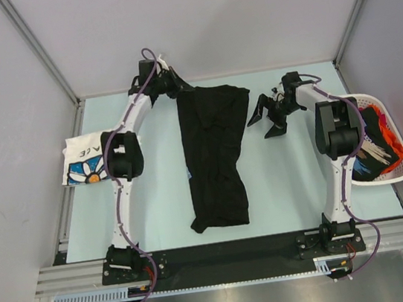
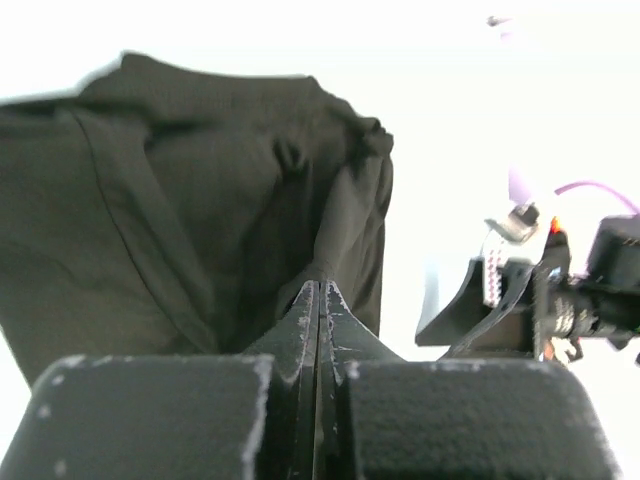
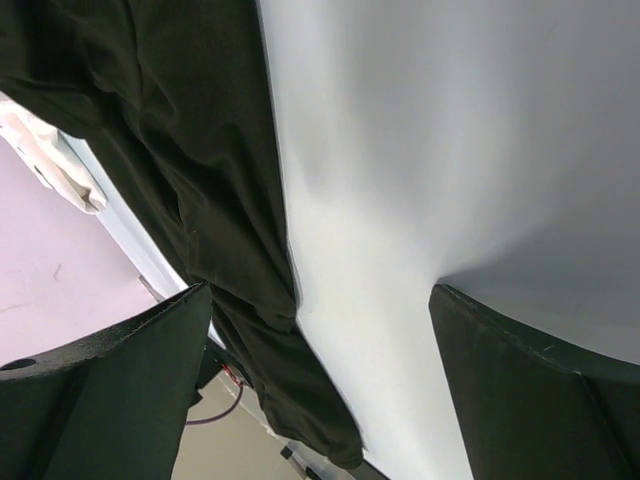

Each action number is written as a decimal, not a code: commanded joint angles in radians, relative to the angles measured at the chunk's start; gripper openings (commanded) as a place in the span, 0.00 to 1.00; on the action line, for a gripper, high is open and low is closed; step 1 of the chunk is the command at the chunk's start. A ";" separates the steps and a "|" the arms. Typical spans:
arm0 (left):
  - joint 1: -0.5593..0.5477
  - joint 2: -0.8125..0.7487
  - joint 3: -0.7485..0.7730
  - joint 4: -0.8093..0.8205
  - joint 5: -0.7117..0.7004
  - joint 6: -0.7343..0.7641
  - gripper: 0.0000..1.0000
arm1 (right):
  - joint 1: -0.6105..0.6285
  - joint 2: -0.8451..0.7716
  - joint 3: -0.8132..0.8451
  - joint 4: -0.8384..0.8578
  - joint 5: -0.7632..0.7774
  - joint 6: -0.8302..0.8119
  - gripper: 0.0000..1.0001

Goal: Fold and stack the t-shirts
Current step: Fold the tshirt

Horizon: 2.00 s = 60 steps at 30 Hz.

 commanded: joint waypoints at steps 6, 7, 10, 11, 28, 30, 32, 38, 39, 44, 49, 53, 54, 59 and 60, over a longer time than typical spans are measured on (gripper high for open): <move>0.065 -0.058 0.021 0.130 -0.032 -0.085 0.00 | 0.025 -0.016 -0.040 0.008 0.029 0.004 0.97; 0.077 -0.055 0.026 0.142 -0.035 -0.091 0.00 | 0.027 -0.016 -0.040 0.010 0.029 0.004 0.97; 0.106 -0.029 0.064 0.144 -0.043 -0.111 0.00 | 0.027 -0.018 -0.038 0.010 0.030 0.008 0.97; 0.112 -0.022 0.069 0.144 -0.046 -0.114 0.00 | 0.028 -0.018 -0.040 0.008 0.029 0.007 0.97; 0.172 0.088 0.008 0.151 0.114 -0.165 1.00 | 0.030 -0.030 -0.029 -0.006 0.033 0.011 0.97; 0.169 -0.005 -0.069 0.173 0.120 -0.155 1.00 | 0.033 -0.042 -0.027 -0.004 0.037 0.019 0.97; 0.158 -0.150 -0.243 0.274 0.115 -0.163 0.99 | 0.036 -0.054 -0.027 -0.003 0.049 0.025 0.97; 0.072 -0.423 -0.488 0.193 0.154 -0.025 1.00 | 0.073 -0.119 -0.081 -0.021 0.078 0.023 0.97; 0.039 -0.441 -0.517 0.146 0.175 0.010 1.00 | 0.084 -0.143 -0.096 -0.021 0.083 0.017 0.97; -0.060 -0.603 -0.748 -0.065 0.145 0.205 1.00 | 0.114 -0.212 -0.213 -0.035 0.090 -0.039 0.94; -0.100 -0.769 -1.130 -0.155 0.039 0.188 1.00 | 0.146 -0.290 -0.297 -0.154 0.047 -0.151 0.84; -0.103 -0.918 -1.321 -0.220 -0.029 0.164 1.00 | 0.174 -0.427 -0.453 -0.219 0.046 -0.177 0.80; -0.104 -0.968 -1.362 -0.240 -0.038 0.167 1.00 | 0.179 -0.456 -0.484 -0.229 0.044 -0.179 0.80; -0.110 -1.146 -1.572 -0.232 -0.035 0.101 1.00 | 0.179 -0.670 -0.722 -0.145 -0.054 -0.127 0.79; -0.110 -1.191 -1.606 -0.214 -0.024 0.067 1.00 | 0.179 -0.694 -0.797 -0.084 -0.071 -0.113 0.79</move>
